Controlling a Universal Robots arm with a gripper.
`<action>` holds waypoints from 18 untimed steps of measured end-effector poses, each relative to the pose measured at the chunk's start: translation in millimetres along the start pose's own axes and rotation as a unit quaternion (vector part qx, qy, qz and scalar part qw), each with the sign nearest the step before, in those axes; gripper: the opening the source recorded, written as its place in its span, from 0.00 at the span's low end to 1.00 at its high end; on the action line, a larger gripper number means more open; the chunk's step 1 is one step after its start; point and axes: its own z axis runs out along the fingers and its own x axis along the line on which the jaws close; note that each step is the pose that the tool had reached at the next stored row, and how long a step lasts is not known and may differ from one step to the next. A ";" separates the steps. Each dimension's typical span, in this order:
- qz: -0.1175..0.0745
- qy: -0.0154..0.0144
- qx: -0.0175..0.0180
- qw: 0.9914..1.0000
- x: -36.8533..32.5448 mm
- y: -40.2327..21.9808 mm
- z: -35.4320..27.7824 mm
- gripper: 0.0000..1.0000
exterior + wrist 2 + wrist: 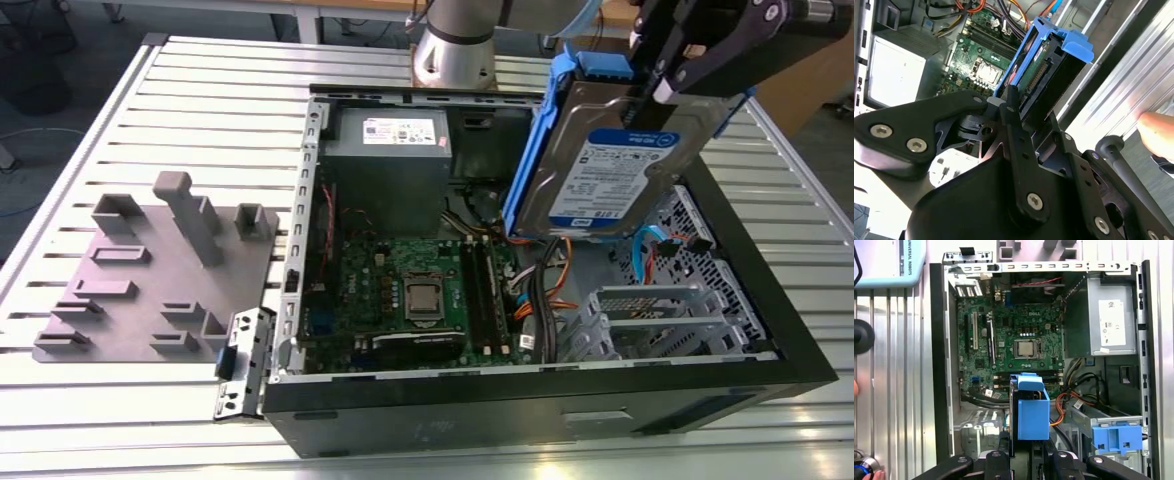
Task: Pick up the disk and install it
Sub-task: 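Insert the disk into the insertion slot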
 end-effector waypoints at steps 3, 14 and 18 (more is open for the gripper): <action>0.000 0.000 0.000 1.000 4.5 -0.2 0.2 0.35; 0.000 0.000 0.000 1.000 18.5 -0.7 6.1 0.35; 0.000 0.000 0.000 1.000 23.4 -1.0 9.5 0.35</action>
